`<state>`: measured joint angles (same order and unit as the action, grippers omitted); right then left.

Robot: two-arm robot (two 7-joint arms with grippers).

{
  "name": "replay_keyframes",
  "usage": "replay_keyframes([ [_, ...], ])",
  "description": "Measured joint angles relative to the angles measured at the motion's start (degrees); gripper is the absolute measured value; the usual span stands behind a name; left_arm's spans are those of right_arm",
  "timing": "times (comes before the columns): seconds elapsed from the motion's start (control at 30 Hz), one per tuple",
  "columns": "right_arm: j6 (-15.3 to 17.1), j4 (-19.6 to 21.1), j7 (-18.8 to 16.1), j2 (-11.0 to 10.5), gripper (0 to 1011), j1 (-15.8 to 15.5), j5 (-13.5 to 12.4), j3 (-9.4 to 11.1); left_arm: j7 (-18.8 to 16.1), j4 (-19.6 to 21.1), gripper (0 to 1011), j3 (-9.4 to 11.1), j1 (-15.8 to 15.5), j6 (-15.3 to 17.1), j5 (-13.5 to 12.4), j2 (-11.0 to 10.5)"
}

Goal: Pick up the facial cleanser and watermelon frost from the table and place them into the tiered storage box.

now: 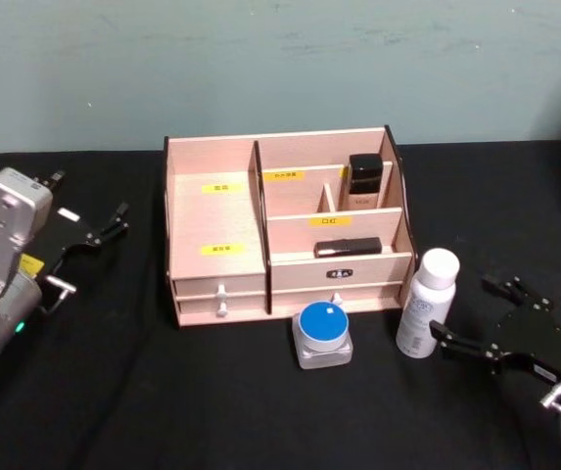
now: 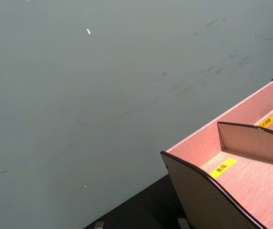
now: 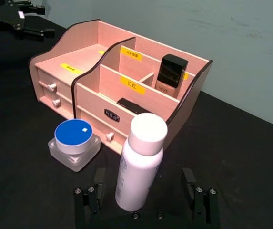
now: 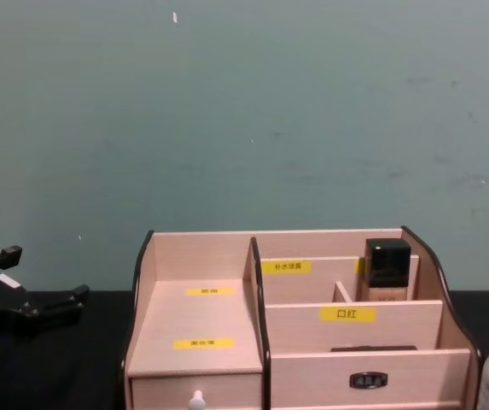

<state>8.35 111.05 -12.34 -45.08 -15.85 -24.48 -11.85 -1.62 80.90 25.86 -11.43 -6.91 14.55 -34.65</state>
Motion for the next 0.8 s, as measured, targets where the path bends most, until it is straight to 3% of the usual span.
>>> replay_keyframes([
  [0.8, 0.03, -8.46, -5.82, 7.97, 1000, 8.35, 2.6, -2.92, 0.0, 0.0, 1001, 0.0, 0.0, 0.0, 0.0, 0.0],
])
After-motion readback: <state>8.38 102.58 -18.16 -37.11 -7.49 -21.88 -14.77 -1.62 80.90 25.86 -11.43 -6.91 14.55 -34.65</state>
